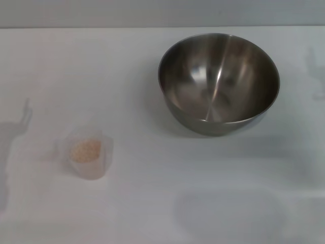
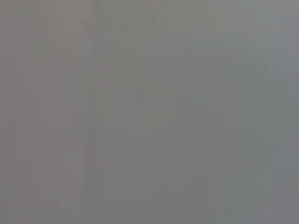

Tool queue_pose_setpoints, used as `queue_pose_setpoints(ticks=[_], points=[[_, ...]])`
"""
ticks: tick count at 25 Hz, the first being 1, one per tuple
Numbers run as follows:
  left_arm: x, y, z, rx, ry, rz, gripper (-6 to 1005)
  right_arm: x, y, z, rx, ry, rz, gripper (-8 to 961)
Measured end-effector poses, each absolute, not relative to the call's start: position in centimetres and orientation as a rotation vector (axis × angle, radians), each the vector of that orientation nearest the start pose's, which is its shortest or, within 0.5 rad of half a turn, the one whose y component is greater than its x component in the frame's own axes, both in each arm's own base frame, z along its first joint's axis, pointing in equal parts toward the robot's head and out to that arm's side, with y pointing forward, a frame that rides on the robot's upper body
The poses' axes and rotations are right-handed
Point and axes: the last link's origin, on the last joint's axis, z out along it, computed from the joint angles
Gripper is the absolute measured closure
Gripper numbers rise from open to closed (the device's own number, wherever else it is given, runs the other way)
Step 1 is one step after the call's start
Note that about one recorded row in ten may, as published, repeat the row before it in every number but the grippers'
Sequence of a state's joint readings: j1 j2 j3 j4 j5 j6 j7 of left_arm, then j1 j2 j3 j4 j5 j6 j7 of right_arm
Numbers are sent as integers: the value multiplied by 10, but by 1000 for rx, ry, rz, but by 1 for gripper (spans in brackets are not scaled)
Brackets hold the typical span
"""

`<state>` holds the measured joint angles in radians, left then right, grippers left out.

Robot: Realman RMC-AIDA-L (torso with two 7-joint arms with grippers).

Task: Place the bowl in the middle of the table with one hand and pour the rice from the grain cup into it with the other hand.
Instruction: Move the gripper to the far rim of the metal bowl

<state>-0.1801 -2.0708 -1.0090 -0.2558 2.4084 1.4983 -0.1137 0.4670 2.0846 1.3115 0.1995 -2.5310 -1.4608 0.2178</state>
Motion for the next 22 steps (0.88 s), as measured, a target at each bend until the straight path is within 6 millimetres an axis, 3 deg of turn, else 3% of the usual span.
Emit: queue_pose_setpoints(ticks=[14, 22], points=[[-354, 225, 16, -1403, -417, -800, 184, 288, 347, 51, -1271, 326, 1030, 320], [-364, 196, 13, -1426, -435, -763, 187, 288, 349, 52, -1268, 325, 1024, 321]])
